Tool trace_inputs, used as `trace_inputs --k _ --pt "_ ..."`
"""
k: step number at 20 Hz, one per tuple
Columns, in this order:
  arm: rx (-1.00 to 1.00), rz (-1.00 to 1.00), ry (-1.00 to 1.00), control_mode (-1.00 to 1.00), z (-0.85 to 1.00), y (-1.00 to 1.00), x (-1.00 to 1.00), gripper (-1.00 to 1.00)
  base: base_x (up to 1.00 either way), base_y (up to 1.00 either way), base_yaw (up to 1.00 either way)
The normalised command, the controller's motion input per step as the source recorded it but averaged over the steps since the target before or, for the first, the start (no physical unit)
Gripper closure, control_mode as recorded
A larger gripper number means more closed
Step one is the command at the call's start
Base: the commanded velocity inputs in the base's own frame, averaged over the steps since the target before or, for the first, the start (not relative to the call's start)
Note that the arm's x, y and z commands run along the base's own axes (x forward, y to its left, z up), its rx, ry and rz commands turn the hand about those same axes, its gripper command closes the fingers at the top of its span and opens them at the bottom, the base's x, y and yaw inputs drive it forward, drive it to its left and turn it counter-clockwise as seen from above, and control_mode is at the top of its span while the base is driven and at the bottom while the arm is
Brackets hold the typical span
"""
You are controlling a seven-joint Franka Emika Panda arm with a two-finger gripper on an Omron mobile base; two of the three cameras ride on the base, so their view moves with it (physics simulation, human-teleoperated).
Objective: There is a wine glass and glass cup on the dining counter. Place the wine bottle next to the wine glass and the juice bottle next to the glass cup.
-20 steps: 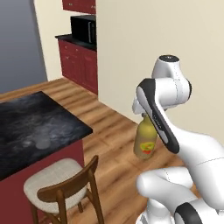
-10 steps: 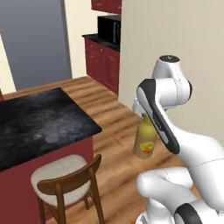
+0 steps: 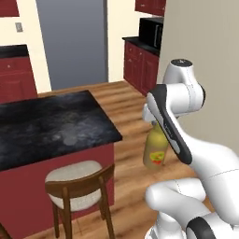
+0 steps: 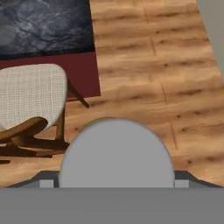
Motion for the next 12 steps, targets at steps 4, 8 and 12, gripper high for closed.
trace_inputs --k 4,8,12 --pt "0.0 0.0 0.0 1.0 0.0 0.0 0.0 1.0 0.59 -0.04 0.43" --pt "0.0 0.0 0.0 1.0 0.0 0.0 0.0 1.0 0.39 -0.24 0.43" --pt "0.0 0.0 0.0 1.0 0.0 0.0 0.0 1.0 0.06 -0.39 0.46"
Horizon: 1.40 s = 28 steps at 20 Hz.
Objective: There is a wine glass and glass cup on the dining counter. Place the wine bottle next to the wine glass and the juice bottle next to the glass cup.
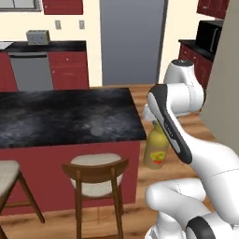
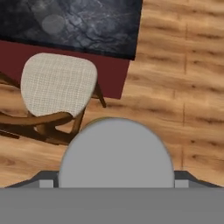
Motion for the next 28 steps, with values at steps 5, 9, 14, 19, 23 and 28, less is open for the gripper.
trace_inputs --k 5,9,14,19,23,28 --pt "0.0 0.0 0.0 1.0 0.0 0.0 0.0 1.0 -0.07 -0.46 0.42" --pt "0.0 0.0 0.0 1.0 0.0 0.0 0.0 1.0 -0.15 -0.52 0.34" --pt "0.0 0.0 0.0 1.0 0.0 0.0 0.0 1.0 -0.06 -0.53 0.3" --pt "0.0 0.0 0.0 1.0 0.0 0.0 0.0 1.0 0.0 -0.51 0.29" --pt "0.0 0.0 0.0 1.0 0.0 0.0 0.0 1.0 0.08 -0.46 0.29" --pt "0.0 0.0 0.0 1.0 0.0 0.0 0.0 1.0 0.22 -0.45 0.2"
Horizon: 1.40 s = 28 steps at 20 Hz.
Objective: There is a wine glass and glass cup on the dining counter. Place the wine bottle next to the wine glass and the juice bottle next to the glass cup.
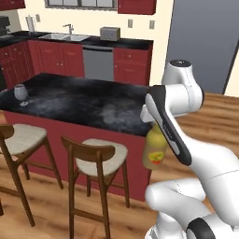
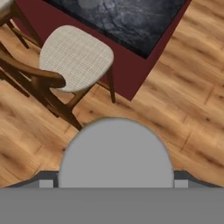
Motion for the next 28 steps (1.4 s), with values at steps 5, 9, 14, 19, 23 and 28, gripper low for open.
trace_inputs --k 5,9,14,19,23,28 --pt "0.0 0.0 0.0 1.0 0.0 0.0 0.0 1.0 0.24 -0.47 0.16" --pt "0.0 0.0 0.0 1.0 0.0 0.0 0.0 1.0 0.18 -0.56 0.05" --pt "0.0 0.0 0.0 1.0 0.0 0.0 0.0 1.0 0.22 -0.52 0.1" --pt "0.0 0.0 0.0 1.0 0.0 0.0 0.0 1.0 0.52 -0.38 0.13" --pt "0.0 0.0 0.0 1.0 0.0 0.0 0.0 1.0 0.47 -0.37 0.16" --pt "0.0 0.0 0.0 1.0 0.0 0.0 0.0 1.0 0.32 -0.31 0.15"
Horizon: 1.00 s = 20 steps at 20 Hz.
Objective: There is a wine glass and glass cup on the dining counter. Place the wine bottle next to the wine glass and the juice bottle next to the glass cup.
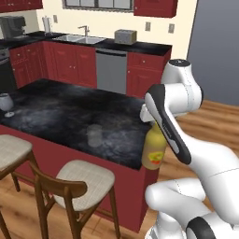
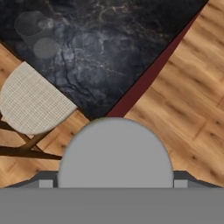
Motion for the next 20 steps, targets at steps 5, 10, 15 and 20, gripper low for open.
trace_inputs --k 5,10,15,20 --pt "0.0 0.0 0.0 1.0 0.0 0.0 0.0 1.0 0.31 -0.17 0.09" --pt "0.0 0.0 0.0 1.0 0.0 0.0 0.0 1.0 0.16 -0.04 0.0" --pt "0.0 0.0 0.0 1.0 0.0 0.0 0.0 1.0 0.02 0.0 0.0" --pt "0.0 0.0 0.0 1.0 0.0 0.0 0.0 1.0 0.0 0.0 0.0"
